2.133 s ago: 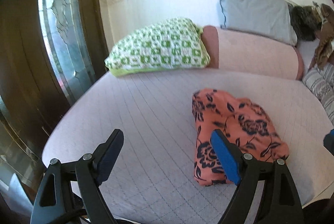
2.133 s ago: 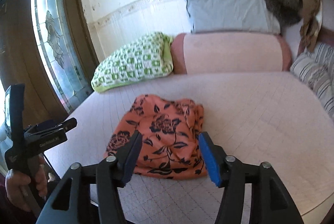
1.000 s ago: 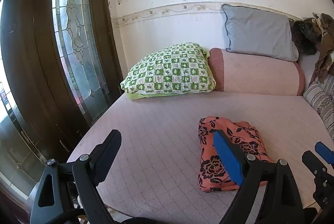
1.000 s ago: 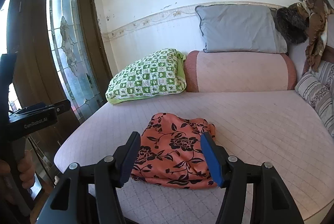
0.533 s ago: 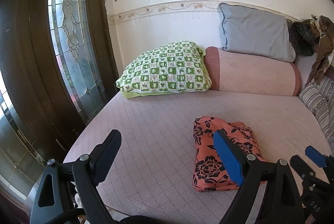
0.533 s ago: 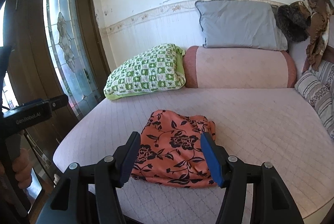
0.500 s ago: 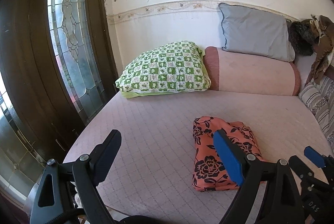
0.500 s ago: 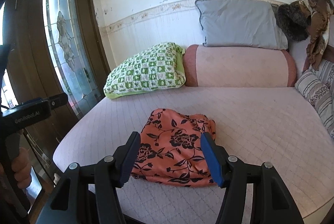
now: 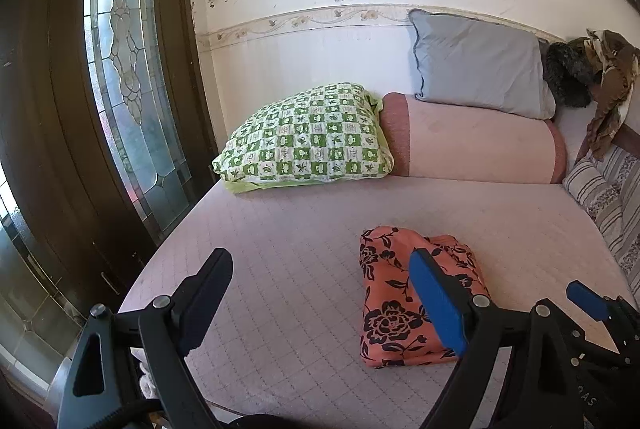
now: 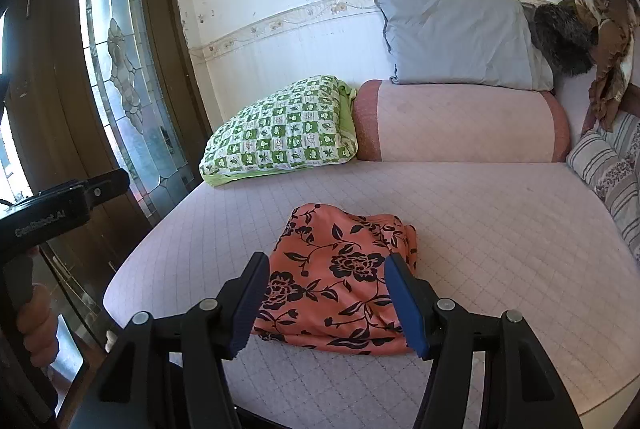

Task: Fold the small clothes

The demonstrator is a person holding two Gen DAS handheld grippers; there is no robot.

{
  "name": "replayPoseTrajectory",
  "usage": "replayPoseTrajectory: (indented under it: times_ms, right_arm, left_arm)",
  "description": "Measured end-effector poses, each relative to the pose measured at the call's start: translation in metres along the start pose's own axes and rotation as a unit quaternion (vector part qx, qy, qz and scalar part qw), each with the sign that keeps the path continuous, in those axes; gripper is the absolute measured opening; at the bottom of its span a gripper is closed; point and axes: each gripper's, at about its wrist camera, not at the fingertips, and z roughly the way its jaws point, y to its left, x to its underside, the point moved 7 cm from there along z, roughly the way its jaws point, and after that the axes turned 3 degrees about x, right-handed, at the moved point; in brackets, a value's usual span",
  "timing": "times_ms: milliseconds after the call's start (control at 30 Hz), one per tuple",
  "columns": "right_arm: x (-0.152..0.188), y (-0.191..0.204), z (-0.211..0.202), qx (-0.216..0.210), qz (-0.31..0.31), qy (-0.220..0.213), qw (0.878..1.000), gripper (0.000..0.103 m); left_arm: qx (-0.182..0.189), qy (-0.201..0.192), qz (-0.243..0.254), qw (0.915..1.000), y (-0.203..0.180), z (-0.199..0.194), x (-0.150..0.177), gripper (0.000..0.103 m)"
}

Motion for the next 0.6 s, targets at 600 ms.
replayPoseTrajectory:
  times_ms: [600]
  right_arm:
    - [-0.001,0.005,0.012,-0.006,0.003,0.008,1.0,0.064]
  left_arm:
    - [0.013,0.007,0.002,0.9999,-0.001,0.009,0.0,0.09]
